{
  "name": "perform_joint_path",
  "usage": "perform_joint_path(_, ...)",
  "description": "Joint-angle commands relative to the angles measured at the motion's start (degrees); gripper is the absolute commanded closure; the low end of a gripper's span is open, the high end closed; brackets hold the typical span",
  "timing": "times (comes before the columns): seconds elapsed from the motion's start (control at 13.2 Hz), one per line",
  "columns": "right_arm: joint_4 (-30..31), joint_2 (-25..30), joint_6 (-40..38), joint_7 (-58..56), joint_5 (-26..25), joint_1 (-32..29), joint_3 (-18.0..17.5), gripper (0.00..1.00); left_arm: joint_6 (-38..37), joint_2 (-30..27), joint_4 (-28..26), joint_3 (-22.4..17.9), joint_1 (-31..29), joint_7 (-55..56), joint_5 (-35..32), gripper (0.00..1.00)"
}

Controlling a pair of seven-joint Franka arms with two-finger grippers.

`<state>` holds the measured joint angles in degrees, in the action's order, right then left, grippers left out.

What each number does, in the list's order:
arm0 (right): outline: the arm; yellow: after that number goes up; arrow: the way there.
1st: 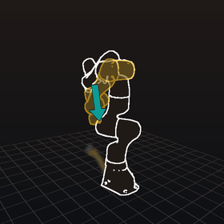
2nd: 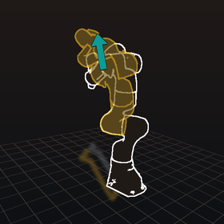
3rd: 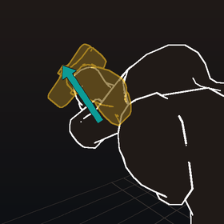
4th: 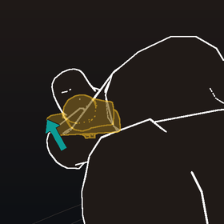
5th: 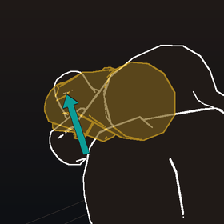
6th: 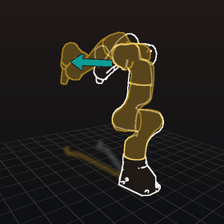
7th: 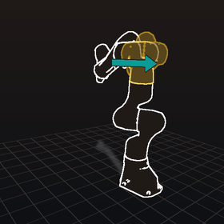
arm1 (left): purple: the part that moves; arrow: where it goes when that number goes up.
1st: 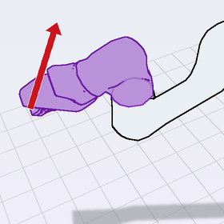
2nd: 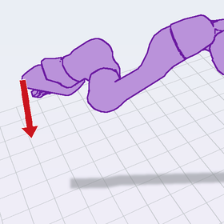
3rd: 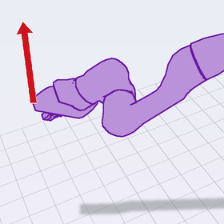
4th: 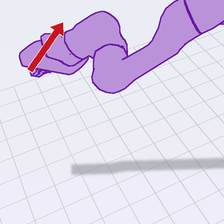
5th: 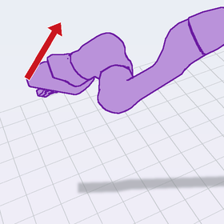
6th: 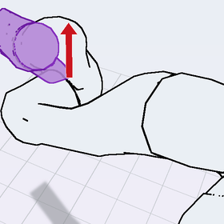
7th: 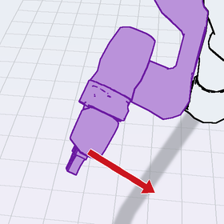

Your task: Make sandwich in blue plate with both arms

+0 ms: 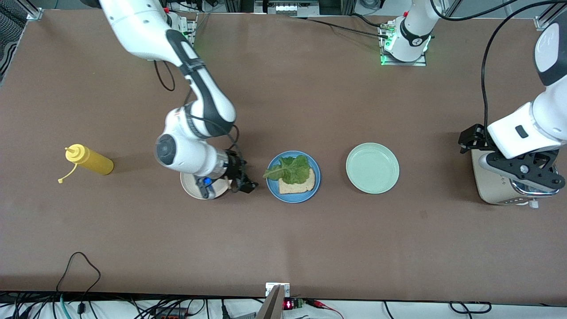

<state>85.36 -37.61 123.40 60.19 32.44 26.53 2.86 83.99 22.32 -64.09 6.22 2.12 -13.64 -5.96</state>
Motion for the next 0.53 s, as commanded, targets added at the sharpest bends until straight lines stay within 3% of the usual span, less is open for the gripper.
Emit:
perform_joint_path(0.0,0.3,5.2,-10.4,-9.8,-4.5,-5.6,-0.7,0.00,8.7,-8.4,-14.8,0.5,-3.4,1.9,2.3,0.00)
perform_joint_path(0.15,0.3,8.9,-17.0,-16.0,-9.7,-8.9,-0.7,0.00,17.9,-17.6,-29.4,0.5,-4.1,2.1,2.9,0.00)
perform_joint_path(0.23,0.3,10.6,-20.4,-18.5,-11.9,-10.0,-0.7,0.00,19.0,-19.7,-32.8,0.5,-4.7,3.3,3.1,0.00)
perform_joint_path(0.45,0.4,16.3,-30.9,-27.1,-13.8,-14.7,-0.6,0.00,14.0,-19.9,-32.3,-0.1,-5.9,5.5,5.9,0.00)
